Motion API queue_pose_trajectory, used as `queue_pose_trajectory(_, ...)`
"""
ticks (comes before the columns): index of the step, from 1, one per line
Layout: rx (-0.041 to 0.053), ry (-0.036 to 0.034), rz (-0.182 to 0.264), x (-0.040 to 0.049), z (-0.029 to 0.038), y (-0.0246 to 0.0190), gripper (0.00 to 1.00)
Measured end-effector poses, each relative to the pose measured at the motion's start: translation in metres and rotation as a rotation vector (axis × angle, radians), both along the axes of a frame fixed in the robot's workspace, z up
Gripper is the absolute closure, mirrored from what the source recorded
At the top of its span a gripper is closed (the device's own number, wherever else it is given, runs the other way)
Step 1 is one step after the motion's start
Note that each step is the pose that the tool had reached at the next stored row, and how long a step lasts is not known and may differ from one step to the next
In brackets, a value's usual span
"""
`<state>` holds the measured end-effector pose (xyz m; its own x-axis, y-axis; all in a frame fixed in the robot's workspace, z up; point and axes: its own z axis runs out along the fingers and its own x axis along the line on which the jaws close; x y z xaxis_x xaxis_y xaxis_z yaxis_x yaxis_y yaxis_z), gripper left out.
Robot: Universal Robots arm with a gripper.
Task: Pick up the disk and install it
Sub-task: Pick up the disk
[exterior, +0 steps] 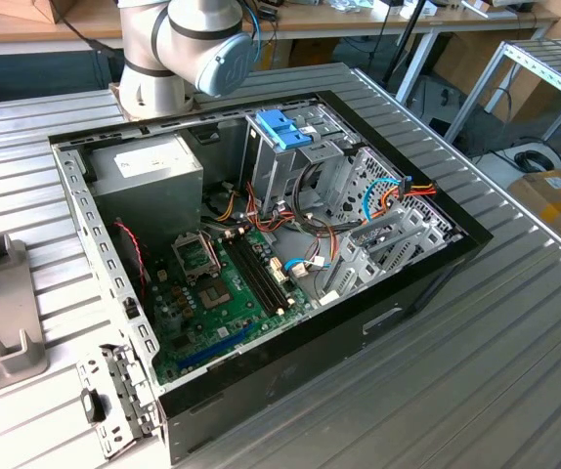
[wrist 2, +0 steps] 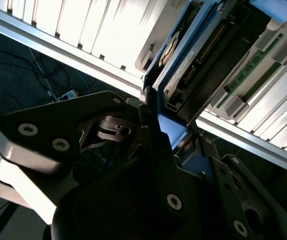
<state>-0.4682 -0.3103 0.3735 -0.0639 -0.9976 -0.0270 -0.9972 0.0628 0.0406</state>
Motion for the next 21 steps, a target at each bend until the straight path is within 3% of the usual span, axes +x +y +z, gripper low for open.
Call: queue_pose_trajectory(21, 0.0000, 0.0000, 0.000, 0.0000, 0.0135, 0.0000, 0.63)
